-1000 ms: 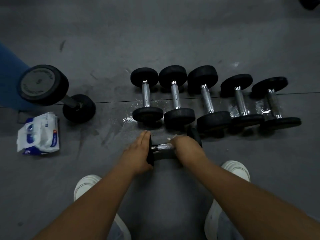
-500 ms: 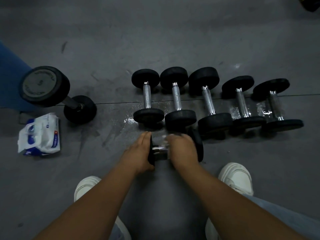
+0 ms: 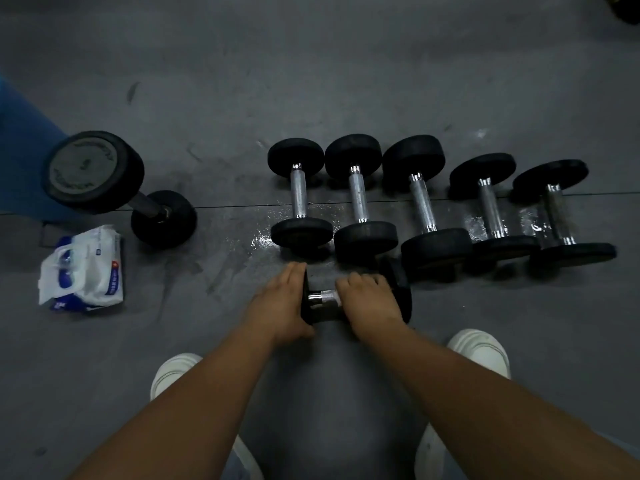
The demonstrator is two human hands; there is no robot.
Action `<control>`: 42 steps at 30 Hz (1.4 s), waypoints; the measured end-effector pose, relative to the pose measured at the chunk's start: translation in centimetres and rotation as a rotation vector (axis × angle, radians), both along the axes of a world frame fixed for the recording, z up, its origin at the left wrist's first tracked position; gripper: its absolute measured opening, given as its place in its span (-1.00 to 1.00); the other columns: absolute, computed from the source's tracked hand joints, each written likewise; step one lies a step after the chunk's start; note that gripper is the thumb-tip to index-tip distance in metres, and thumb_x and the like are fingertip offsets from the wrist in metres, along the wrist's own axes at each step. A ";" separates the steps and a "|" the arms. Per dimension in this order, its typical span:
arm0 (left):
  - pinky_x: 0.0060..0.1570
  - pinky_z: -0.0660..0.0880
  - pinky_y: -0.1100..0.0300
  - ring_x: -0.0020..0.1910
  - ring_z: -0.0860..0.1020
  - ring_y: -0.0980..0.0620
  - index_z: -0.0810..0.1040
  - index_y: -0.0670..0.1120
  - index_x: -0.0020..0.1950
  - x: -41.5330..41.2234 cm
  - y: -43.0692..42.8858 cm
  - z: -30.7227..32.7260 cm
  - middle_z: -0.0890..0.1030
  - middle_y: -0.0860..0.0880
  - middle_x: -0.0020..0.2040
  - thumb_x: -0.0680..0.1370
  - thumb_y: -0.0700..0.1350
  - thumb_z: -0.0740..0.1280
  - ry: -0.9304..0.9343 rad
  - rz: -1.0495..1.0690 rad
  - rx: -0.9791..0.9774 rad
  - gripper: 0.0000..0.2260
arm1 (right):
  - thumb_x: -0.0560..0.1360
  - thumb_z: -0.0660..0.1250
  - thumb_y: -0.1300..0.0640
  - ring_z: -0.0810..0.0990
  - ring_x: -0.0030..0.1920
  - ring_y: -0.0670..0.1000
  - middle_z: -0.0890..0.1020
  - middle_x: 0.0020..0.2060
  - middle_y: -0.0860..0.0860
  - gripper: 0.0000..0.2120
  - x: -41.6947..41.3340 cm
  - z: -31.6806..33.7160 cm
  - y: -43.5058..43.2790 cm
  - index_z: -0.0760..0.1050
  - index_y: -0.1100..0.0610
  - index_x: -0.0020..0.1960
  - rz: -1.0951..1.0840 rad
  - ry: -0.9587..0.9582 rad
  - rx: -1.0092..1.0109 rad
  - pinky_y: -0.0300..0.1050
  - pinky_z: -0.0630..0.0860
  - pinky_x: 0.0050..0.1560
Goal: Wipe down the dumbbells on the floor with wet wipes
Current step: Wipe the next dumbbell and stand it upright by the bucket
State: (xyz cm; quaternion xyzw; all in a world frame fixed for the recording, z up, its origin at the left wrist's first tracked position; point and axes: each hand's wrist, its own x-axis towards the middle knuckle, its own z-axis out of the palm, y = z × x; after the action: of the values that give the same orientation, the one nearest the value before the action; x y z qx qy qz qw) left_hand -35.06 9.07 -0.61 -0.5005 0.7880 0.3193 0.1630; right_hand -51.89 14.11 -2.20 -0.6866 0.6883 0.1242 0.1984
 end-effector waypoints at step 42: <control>0.39 0.32 0.04 0.46 0.30 -0.09 0.00 -0.03 0.58 0.4 0.7 0.0 0.16 -0.02 0.56 0.23 0.14 0.60 -0.004 0.010 -0.053 0.10 | 0.48 0.24 0.17 0.45 0.23 0.13 0.52 0.17 0.06 -0.67 -0.3 -1.0 -0.3 0.39 0.05 0.23 0.045 0.008 -0.008 0.03 0.23 0.30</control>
State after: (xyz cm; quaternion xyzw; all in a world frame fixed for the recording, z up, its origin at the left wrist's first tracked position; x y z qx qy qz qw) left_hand -34.63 9.76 -0.64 -0.5091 0.7934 0.2981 0.1496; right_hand -52.18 13.77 -3.22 -0.7023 0.6738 0.1288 0.1900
